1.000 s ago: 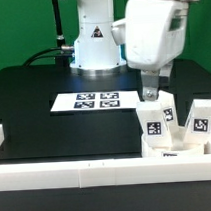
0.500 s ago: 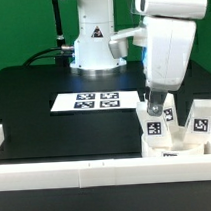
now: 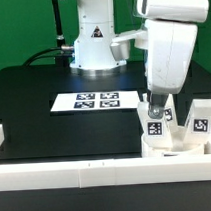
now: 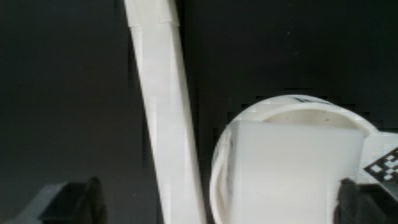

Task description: Assemble stool

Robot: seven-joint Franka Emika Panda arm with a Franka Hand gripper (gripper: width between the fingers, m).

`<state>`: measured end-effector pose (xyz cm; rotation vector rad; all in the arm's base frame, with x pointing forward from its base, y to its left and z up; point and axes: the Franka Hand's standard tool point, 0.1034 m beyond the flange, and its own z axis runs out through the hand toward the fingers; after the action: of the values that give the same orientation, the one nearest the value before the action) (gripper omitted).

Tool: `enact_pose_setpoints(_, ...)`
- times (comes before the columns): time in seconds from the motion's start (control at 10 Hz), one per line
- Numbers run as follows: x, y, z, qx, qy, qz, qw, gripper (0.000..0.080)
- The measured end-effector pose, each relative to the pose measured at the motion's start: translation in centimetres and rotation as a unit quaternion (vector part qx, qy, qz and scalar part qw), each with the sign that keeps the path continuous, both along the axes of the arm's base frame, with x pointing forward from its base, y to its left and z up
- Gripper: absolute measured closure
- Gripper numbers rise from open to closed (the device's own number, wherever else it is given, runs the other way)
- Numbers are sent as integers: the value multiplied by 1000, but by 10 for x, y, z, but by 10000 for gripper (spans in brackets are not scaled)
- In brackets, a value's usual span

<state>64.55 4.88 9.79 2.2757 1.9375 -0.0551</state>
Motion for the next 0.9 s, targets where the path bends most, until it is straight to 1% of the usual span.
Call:
enact_pose_setpoints(0.2, -3, 3, 3, -1, -18, -29, 999, 151)
enact_pose_setpoints(0.3, -7, 2, 6, -2, -19, -43, 999, 151)
enact_pose_setpoints(0.5, -7, 4, 12, 2, -24, -69, 997, 151)
enact_pose_setpoints(0.8, -9, 7, 12, 3, -22, -118, 993, 151)
enact_pose_setpoints(0.9, -6, 8, 12, 3, -22, -123, 992, 151)
